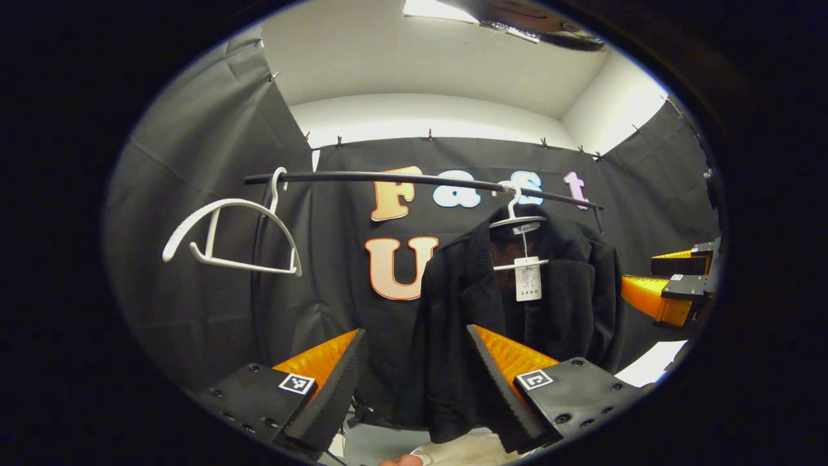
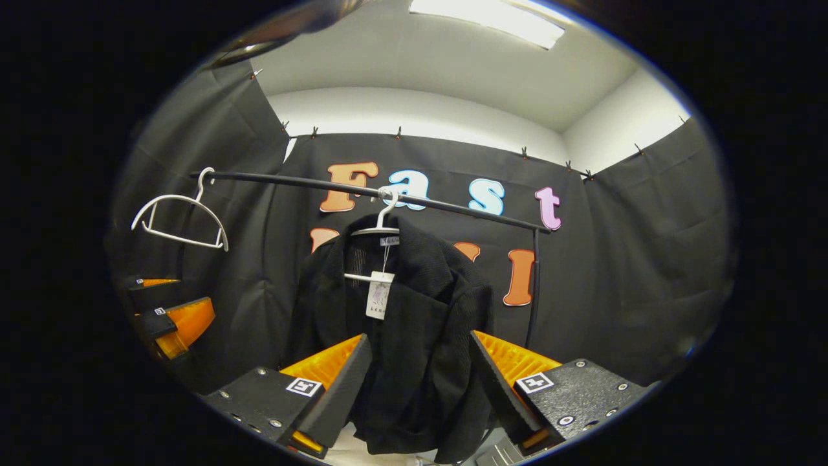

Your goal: Grasp the clothes on the hanger with both hands and then place them into the laundry hamper below.

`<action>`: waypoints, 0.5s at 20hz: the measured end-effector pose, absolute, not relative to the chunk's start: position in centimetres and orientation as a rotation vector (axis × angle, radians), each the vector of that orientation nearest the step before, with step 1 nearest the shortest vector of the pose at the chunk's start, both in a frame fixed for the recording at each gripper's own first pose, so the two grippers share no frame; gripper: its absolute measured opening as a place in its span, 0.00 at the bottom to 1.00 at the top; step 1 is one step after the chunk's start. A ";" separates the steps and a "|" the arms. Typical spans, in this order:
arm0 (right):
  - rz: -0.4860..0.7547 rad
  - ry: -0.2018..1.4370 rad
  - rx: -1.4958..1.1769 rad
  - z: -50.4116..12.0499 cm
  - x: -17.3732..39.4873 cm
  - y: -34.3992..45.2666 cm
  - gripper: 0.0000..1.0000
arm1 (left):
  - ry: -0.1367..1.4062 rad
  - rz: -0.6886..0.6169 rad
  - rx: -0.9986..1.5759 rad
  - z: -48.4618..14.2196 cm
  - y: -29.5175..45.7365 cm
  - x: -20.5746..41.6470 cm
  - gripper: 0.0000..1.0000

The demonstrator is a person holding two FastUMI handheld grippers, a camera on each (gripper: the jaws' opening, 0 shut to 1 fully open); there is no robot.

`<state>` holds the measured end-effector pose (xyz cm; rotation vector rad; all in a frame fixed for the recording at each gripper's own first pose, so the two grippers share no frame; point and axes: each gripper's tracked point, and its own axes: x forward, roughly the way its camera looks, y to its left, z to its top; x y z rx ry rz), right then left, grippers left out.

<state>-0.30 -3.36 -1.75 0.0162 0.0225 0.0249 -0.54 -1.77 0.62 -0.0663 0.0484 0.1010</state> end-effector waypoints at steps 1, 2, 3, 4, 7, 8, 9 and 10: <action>0.030 0.021 0.022 -1.8 -0.3 -3.3 0.94 | 0.053 0.105 -0.081 0.5 -1.7 -0.6 0.97; 0.037 0.026 0.030 -2.0 -0.4 -3.2 0.93 | 0.063 0.113 -0.096 0.5 -1.6 -0.6 0.99; 0.048 0.032 0.038 -2.2 -0.4 -3.0 0.93 | 0.073 0.123 -0.109 0.3 -1.2 -0.7 0.99; 0.055 0.036 0.043 -2.3 -0.4 -3.0 0.93 | 0.077 0.134 -0.121 0.3 -0.8 -0.8 0.99; 0.061 0.039 0.052 -2.3 -0.4 -3.3 0.94 | 0.094 0.171 -0.148 0.0 0.2 -0.7 0.95; 0.060 0.037 0.052 -2.3 -0.3 -3.5 0.94 | 0.097 0.184 -0.150 -0.1 0.6 -0.6 0.93; 0.060 0.039 0.051 -2.4 -0.2 -3.7 0.94 | 0.100 0.195 -0.148 -0.3 1.2 -0.5 1.00; 0.062 0.041 0.050 -2.5 -0.1 -3.8 0.88 | 0.101 0.206 -0.144 -0.3 1.5 -0.5 0.93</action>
